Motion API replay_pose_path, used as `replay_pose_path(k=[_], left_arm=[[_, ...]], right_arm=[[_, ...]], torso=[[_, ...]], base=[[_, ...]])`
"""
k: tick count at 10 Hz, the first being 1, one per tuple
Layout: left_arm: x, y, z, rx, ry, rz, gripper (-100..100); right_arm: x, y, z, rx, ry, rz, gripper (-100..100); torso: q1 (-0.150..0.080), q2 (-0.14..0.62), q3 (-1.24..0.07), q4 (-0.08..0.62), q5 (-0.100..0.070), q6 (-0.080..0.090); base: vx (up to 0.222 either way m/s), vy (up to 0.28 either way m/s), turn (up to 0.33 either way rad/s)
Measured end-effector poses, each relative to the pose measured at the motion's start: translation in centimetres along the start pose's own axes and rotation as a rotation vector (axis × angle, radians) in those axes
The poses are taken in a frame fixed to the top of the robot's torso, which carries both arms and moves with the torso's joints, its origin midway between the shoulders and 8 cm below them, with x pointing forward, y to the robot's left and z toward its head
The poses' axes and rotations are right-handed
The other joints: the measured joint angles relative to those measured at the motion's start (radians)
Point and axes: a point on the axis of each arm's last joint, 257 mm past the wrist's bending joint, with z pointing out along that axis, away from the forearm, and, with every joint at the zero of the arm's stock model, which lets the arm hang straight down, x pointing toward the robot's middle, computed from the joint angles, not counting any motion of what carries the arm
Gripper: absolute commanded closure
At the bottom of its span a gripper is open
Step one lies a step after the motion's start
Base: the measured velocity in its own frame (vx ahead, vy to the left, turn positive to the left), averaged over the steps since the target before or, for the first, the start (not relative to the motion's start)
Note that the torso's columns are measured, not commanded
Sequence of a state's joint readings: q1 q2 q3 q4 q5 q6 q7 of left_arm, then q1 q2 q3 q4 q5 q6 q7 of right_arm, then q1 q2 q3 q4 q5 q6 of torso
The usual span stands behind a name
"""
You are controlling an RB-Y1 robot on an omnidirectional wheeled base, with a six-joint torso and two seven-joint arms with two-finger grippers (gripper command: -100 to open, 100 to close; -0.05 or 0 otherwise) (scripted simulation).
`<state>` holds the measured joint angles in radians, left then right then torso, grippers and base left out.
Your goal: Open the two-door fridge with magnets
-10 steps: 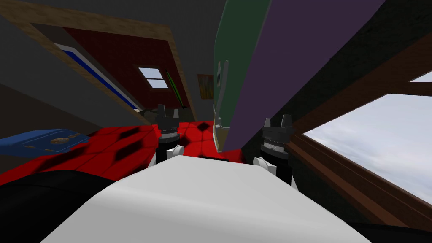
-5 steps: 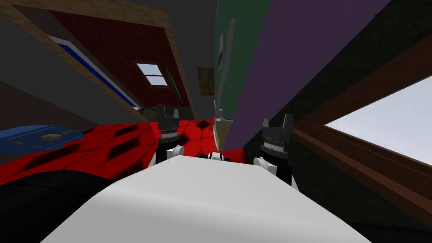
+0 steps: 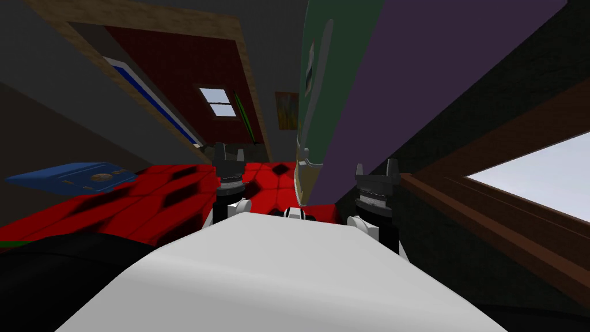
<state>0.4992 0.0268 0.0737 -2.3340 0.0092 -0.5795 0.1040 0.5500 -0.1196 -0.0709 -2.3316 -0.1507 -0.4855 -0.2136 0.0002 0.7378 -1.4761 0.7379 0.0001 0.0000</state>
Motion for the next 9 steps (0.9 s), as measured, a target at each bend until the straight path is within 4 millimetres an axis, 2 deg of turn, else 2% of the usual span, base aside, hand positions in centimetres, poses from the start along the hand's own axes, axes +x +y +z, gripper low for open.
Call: replay_pose_path(k=[9], left_arm=[[0.0,0.0,0.0,0.000,0.000,0.000,0]], right_arm=[[-2.1,-2.2,-1.1,0.039,-0.059,0.317,-100]], torso=[[0.000,0.000,0.000,0.000,0.000,0.000]], base=[[-0.004,0.011,0.094]])
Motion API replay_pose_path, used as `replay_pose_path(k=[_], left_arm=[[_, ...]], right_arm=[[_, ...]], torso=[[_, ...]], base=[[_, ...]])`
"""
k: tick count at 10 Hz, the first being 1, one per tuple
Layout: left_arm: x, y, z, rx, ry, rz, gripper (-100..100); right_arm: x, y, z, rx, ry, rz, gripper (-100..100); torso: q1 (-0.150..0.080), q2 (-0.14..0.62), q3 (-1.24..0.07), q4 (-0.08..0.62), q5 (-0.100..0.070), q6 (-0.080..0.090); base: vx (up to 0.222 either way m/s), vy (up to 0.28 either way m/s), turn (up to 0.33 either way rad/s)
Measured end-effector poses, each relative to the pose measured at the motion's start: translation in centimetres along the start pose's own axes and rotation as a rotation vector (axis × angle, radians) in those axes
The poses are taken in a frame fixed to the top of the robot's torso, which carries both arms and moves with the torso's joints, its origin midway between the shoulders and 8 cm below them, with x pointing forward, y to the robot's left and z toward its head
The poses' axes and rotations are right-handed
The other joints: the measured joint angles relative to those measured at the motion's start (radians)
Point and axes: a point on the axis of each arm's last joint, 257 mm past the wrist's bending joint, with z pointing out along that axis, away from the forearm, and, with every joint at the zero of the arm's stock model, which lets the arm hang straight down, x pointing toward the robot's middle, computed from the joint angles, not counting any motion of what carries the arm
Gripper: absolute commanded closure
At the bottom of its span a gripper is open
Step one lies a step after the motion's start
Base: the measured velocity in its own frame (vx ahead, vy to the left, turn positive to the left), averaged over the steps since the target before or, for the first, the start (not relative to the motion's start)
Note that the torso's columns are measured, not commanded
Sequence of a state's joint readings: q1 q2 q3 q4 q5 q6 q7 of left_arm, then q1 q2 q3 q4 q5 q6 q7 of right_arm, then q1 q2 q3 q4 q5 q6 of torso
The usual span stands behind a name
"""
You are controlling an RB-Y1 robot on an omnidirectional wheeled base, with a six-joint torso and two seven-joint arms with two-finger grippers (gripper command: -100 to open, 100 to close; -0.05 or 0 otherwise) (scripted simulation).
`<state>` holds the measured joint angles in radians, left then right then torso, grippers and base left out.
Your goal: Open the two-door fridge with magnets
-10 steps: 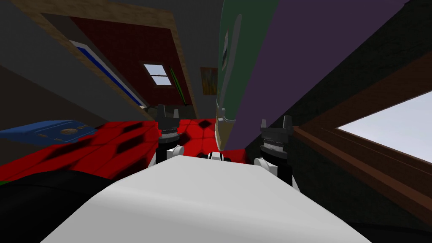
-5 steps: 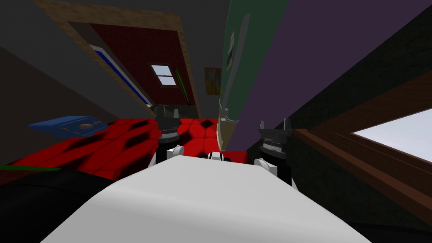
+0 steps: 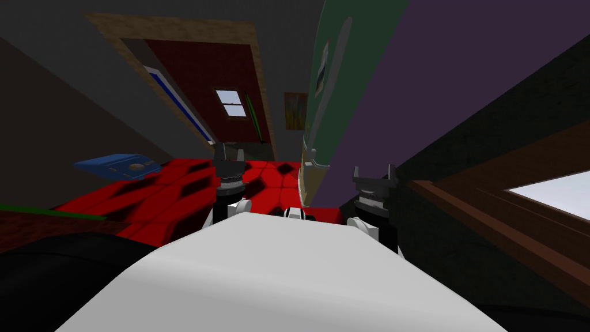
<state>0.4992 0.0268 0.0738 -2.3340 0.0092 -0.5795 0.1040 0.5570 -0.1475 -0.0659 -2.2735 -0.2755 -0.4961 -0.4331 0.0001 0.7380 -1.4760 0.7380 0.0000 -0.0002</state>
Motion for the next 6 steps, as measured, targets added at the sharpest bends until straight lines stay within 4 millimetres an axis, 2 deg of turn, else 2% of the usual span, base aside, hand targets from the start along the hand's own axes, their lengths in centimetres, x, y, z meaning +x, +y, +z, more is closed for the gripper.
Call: replay_pose_path(k=[6], left_arm=[[0.0,0.0,0.0,0.000,0.000,0.000,0]], right_arm=[[-2.0,-1.0,-0.5,0.014,-0.048,0.219,-100]], torso=[[0.000,0.000,0.000,0.000,0.000,0.000]], base=[[-0.005,0.010,0.102]])
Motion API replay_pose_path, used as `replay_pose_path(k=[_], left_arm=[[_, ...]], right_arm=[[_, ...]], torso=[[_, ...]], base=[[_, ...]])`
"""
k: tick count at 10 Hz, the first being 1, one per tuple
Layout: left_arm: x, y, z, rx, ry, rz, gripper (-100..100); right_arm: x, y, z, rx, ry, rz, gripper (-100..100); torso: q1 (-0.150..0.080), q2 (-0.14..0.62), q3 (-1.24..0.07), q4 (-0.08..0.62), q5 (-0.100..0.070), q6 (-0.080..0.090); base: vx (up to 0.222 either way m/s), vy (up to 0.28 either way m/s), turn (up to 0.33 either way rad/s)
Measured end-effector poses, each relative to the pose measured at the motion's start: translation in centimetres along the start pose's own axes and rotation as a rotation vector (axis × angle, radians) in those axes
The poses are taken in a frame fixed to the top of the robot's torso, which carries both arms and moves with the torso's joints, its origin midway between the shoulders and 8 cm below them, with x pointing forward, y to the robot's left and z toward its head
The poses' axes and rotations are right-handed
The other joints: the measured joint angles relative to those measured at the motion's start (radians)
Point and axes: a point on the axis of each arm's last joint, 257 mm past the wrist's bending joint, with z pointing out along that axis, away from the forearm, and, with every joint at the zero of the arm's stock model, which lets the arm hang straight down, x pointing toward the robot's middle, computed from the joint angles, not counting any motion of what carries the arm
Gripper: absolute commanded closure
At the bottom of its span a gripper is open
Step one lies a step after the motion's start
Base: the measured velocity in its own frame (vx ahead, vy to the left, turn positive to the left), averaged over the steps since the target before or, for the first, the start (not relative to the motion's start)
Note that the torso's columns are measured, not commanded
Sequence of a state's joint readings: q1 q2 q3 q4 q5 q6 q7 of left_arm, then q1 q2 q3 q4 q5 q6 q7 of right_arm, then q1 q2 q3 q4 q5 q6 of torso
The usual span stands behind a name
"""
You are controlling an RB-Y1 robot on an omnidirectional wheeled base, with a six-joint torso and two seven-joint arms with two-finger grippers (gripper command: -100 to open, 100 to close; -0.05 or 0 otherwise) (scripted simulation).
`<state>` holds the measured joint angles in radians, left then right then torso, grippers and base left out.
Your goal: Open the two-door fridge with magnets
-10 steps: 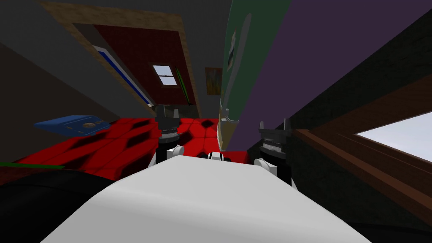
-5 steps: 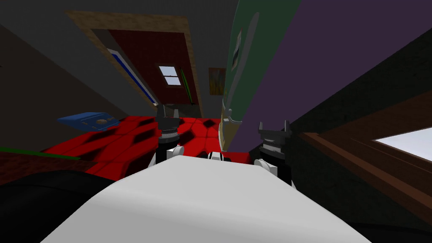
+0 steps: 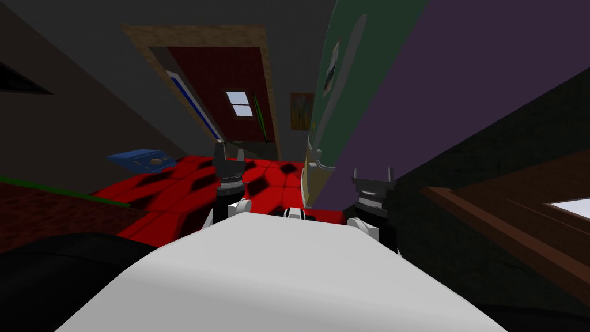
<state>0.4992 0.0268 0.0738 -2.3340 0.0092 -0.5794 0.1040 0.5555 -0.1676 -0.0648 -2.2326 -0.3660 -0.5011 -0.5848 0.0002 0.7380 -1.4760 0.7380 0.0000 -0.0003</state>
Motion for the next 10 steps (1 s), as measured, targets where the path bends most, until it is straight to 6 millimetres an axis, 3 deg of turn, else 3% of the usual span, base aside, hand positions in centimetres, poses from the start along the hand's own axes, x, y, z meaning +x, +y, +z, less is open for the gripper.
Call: replay_pose_path(k=[10], left_arm=[[0.0,0.0,0.0,0.000,0.000,0.000,0]], right_arm=[[-3.6,-1.4,-0.4,-0.004,-0.089,0.417,-100]], torso=[[0.000,0.000,0.000,0.000,0.000,0.000]], base=[[-0.007,0.004,0.112]])
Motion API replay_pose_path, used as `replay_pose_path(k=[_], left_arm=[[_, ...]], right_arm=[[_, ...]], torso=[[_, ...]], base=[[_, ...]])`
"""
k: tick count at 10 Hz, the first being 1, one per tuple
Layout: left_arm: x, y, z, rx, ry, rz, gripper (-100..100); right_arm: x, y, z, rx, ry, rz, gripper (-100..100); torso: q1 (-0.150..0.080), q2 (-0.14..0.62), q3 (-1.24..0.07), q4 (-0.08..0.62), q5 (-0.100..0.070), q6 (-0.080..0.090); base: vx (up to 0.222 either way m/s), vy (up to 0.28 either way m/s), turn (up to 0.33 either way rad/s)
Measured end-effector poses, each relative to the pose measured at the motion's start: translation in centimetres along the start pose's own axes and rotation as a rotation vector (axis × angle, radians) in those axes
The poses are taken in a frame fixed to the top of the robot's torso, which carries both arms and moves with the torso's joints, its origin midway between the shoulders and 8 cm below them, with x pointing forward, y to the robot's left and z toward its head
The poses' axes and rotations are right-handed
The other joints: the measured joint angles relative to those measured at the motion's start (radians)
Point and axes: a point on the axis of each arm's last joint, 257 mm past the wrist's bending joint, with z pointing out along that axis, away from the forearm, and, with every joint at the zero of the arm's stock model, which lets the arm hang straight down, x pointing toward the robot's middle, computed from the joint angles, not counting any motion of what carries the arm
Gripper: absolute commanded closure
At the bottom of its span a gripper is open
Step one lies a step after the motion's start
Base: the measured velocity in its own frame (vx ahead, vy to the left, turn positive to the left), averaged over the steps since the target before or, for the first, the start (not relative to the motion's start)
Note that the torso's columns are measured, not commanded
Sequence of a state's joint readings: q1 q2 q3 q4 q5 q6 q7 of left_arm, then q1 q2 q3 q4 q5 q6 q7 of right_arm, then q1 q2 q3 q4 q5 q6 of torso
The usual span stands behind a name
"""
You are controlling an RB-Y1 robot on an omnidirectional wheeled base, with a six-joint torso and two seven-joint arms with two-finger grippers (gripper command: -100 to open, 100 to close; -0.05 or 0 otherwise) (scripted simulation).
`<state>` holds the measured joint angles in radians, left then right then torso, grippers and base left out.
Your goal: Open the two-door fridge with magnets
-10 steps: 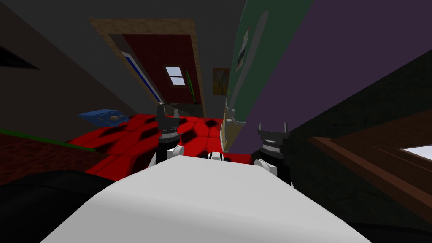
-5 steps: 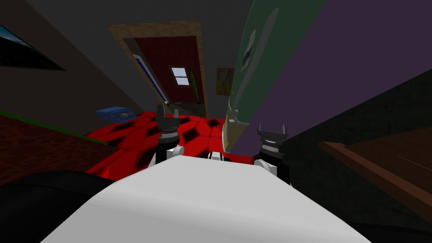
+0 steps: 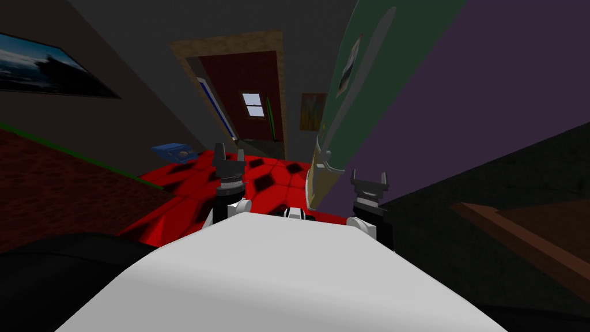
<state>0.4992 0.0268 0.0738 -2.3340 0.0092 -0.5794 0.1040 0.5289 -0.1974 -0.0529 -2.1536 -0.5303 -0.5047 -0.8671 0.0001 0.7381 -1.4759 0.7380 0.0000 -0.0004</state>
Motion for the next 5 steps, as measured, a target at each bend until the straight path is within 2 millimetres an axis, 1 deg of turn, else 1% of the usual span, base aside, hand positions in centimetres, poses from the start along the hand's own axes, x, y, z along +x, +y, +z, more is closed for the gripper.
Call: replay_pose_path(k=[1,4,5], left_arm=[[0.0,0.0,0.0,0.000,0.000,0.000,0],[0.0,0.0,0.0,0.000,0.000,0.000,0],[0.0,0.0,0.0,0.000,0.000,0.000,0]], right_arm=[[-0.3,0.0,0.0,-0.001,-0.007,0.039,-100],[-1.5,-0.3,0.0,-0.011,-0.033,0.177,-100],[-1.7,-0.3,0.0,-0.014,-0.038,0.217,-100]], torso=[[0.000,0.000,0.000,0.000,0.000,0.001],[0.000,0.000,0.000,0.000,0.000,0.000],[0.000,0.000,0.000,0.000,0.000,0.001]], base=[[-0.010,0.001,0.152],[-0.008,-0.002,0.096],[-0.012,-0.002,0.159]])
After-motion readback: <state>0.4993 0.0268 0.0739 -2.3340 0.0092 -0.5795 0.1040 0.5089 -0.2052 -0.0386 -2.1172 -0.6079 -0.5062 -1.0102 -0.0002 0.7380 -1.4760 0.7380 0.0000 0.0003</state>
